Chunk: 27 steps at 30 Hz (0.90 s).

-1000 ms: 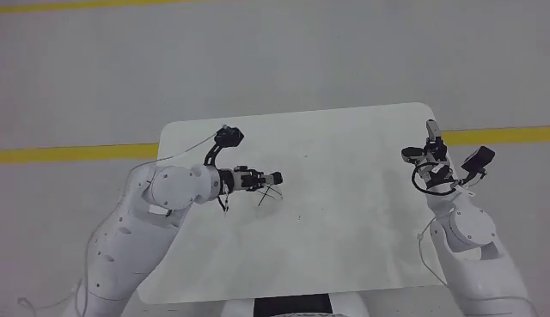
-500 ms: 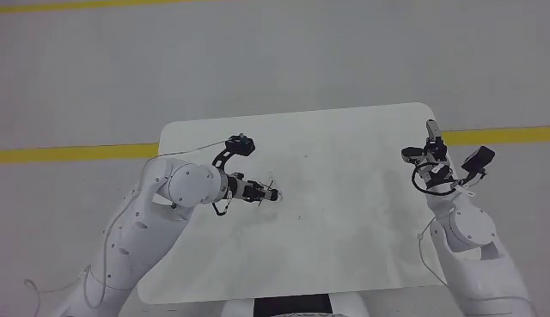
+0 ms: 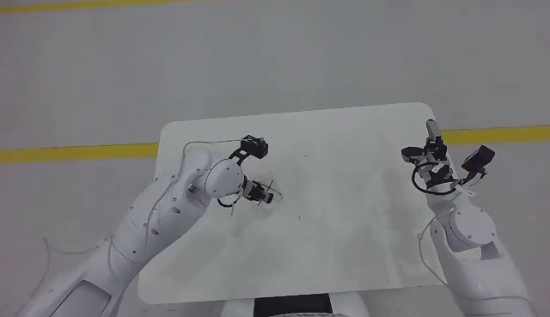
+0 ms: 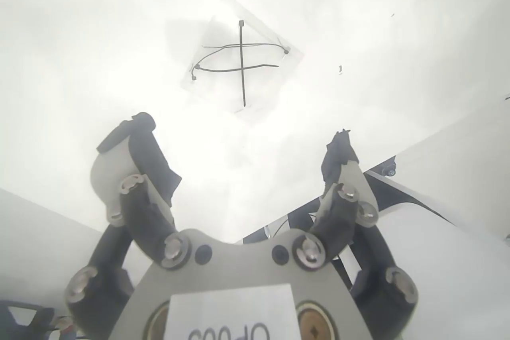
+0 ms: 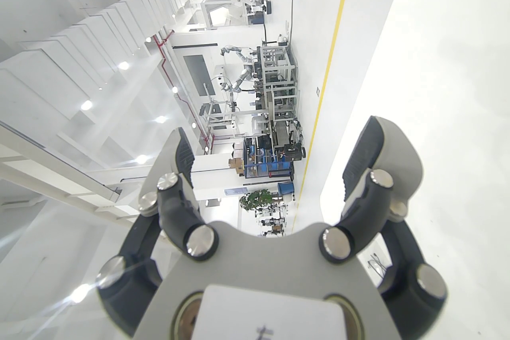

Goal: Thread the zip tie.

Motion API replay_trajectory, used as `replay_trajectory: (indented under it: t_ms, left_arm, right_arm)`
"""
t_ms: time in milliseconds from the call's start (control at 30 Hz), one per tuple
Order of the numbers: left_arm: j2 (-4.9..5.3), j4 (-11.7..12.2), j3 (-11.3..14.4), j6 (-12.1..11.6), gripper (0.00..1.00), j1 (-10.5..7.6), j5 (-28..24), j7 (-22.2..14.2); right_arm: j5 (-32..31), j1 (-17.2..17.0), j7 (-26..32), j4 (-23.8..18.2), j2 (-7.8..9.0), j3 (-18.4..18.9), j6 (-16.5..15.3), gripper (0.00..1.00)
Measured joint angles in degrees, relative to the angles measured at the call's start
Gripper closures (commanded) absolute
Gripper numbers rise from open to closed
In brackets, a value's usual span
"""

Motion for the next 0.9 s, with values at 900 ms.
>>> replay_trajectory:
  t_ms: [900]
  left_arm:
    - [-2.98,4.3,9.2,-1.4,0.0,-6.33,1.8,0.0]
  right_arm:
    - [0.0,0.0,0.0,0.0,0.0,0.0,0.0,0.0]
